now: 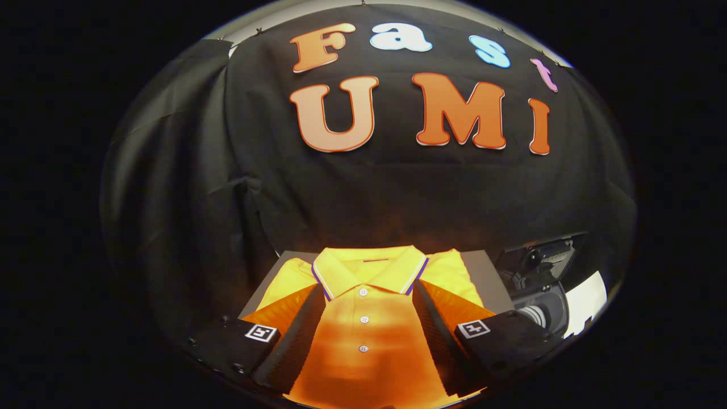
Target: Put the clothes into the washing machine and then close the washing machine lid.
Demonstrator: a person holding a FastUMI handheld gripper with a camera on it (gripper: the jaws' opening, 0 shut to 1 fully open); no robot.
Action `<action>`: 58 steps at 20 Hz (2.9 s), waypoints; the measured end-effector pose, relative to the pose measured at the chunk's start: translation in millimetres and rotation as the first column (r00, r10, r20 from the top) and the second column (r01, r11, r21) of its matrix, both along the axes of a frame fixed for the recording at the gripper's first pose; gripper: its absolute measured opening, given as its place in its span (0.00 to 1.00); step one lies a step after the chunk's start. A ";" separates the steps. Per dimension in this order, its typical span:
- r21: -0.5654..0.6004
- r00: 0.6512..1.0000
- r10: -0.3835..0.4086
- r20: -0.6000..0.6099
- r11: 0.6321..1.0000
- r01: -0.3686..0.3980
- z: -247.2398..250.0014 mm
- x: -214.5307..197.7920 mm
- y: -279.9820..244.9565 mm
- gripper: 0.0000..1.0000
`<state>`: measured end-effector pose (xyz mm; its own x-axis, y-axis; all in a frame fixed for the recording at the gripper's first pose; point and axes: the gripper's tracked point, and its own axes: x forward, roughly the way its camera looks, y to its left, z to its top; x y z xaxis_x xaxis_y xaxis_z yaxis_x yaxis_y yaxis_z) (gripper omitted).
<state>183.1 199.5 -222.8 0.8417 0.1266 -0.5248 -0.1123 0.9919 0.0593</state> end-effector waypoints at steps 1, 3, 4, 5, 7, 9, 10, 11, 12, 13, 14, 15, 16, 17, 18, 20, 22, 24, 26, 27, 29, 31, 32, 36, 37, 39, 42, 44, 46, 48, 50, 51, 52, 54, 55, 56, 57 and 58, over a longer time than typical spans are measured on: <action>-0.004 1.000 -0.009 -0.029 1.000 0.008 -10.1 2.4 0.3 1.00; -0.019 0.995 -0.023 -0.092 1.000 0.022 -29.3 1.1 0.7 0.99; -0.023 0.992 -0.030 -0.121 0.999 0.028 -35.3 0.6 -1.4 0.99; -0.032 0.989 -0.045 -0.142 0.999 0.041 -39.9 -0.1 -3.6 1.00; -0.055 0.979 -0.051 -0.195 0.998 0.041 -50.7 -4.0 -5.4 0.99; -0.082 0.972 -0.061 -0.227 0.996 0.043 -53.2 -6.6 -5.6 0.99; -0.099 0.973 -0.063 -0.224 0.994 0.042 -56.4 -2.4 -3.9 0.98; -0.114 0.968 -0.059 -0.243 0.993 0.032 -59.5 -4.0 -3.7 0.98; -0.119 0.968 -0.051 -0.246 0.993 0.022 -59.8 -1.9 -5.0 0.99; -0.120 0.964 -0.056 -0.259 0.992 0.026 -61.1 -2.4 -4.2 1.00; -0.123 0.962 -0.055 -0.267 0.992 0.023 -60.3 -2.6 -2.9 0.99; -0.136 0.960 -0.047 -0.277 0.991 0.010 -60.9 -2.7 -3.8 0.99; -0.149 0.958 -0.039 -0.284 0.989 -0.004 -60.5 -4.3 -3.3 0.98; -0.157 0.957 -0.033 -0.288 0.988 -0.013 -61.9 -3.1 -1.8 0.98; -0.159 0.957 -0.039 -0.288 0.987 -0.008 -61.1 -3.7 -3.0 0.98; -0.162 0.956 -0.045 -0.291 0.987 -0.003 -61.3 -2.0 -1.9 0.93; -0.130 0.950 -0.025 -0.312 0.991 -0.017 -66.6 -4.1 6.6 0.85; -0.122 0.947 -0.020 -0.321 0.992 -0.021 -65.4 -3.3 9.3 0.73; -0.124 0.943 -0.017 -0.331 0.992 -0.026 -63.0 -2.1 10.8 0.61; -0.129 0.940 -0.022 -0.339 0.991 -0.023 -62.4 -3.4 9.7 0.55; -0.132 0.936 -0.033 -0.350 0.991 -0.014 -63.8 -2.9 8.4 0.49; -0.116 0.938 -0.044 -0.344 0.993 0.004 -63.0 0.6 8.2 0.36; -0.114 0.941 -0.049 -0.335 0.993 0.011 -61.8 3.2 8.0 0.24; -0.096 0.943 -0.057 -0.327 0.995 0.027 -61.0 2.3 8.6 0.12; -0.093 0.942 -0.050 -0.331 0.995 0.020 -59.1 0.6 8.0 0.12; -0.069 0.947 -0.046 -0.319 0.997 0.026 -59.6 1.4 7.6 0.12; -0.038 0.963 -0.060 -0.262 0.998 0.052 -52.5 4.9 3.8 0.12; -0.005 0.969 -0.064 -0.238 0.998 0.065 -44.6 4.2 2.3 0.12; 0.045 0.978 -0.062 -0.199 0.996 0.072 -26.9 7.1 0.0 0.12; 0.079 0.984 -0.050 -0.169 0.995 0.064 -7.0 6.1 -7.7 0.12; 0.106 0.992 -0.041 -0.121 0.993 0.054 9.4 6.5 -18.4 0.12; 0.125 0.993 -0.035 -0.112 0.991 0.049 15.7 6.1 -24.4 0.12; 0.153 0.996 -0.027 -0.089 0.987 0.040 25.3 3.9 -28.3 0.12; 0.198 0.999 -0.021 -0.040 0.980 0.028 43.4 0.7 -48.8 0.12; 0.215 1.000 -0.018 -0.019 0.976 0.022 55.3 -2.8 -63.6 0.12; 0.236 1.000 -0.012 -0.002 0.972 0.012 66.1 -6.4 -77.7 0.12; 0.261 1.000 -0.013 0.024 0.965 0.006 78.3 -8.0 -92.6 0.12; 0.280 0.999 -0.013 0.040 0.960 0.002 91.4 -11.2 -110.8 0.12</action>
